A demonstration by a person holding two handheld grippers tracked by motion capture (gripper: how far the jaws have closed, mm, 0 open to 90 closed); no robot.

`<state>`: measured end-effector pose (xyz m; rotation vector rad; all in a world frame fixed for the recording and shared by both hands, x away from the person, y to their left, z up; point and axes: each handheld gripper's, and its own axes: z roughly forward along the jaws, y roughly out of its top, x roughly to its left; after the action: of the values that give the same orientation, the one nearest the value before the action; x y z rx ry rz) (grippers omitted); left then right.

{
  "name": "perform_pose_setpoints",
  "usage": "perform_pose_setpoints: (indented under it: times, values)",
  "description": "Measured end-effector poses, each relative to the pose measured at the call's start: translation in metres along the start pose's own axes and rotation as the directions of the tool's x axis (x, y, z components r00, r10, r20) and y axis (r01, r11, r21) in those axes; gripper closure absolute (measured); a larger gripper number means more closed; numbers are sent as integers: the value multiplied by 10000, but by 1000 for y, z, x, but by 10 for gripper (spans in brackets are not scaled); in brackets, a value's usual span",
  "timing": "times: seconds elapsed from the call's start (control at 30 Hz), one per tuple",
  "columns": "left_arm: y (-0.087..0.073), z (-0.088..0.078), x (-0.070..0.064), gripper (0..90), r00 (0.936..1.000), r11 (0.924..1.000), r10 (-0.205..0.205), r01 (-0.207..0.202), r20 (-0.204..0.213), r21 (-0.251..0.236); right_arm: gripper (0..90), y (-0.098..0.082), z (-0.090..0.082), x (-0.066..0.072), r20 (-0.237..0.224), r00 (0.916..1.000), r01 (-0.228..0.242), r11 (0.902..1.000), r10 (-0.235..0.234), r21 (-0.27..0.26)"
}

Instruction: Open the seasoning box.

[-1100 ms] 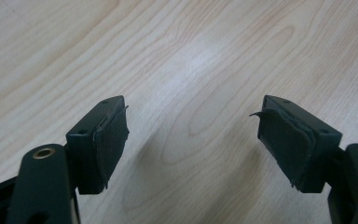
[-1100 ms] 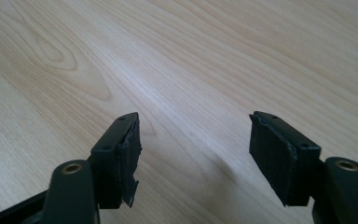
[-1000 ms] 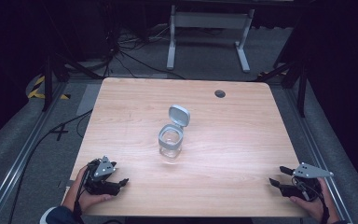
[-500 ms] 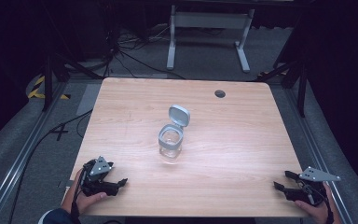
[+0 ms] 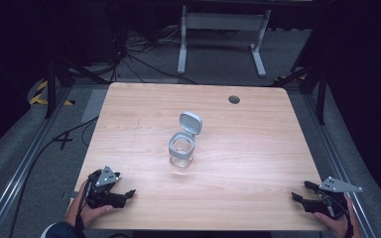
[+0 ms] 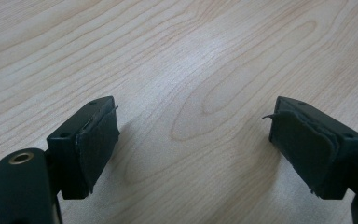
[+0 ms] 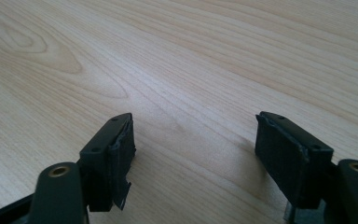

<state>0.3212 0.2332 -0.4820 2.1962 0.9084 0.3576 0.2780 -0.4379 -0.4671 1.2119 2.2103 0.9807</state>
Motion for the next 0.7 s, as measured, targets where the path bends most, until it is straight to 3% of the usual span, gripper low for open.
perform_pose_setpoints:
  times: [0.7]
  values:
    - [0, 0, 0, 155, 10000, 10000, 43, -43, -26, -2, 285, 0, 0, 0, 126, 9998, -174, 9998, 174, -46]
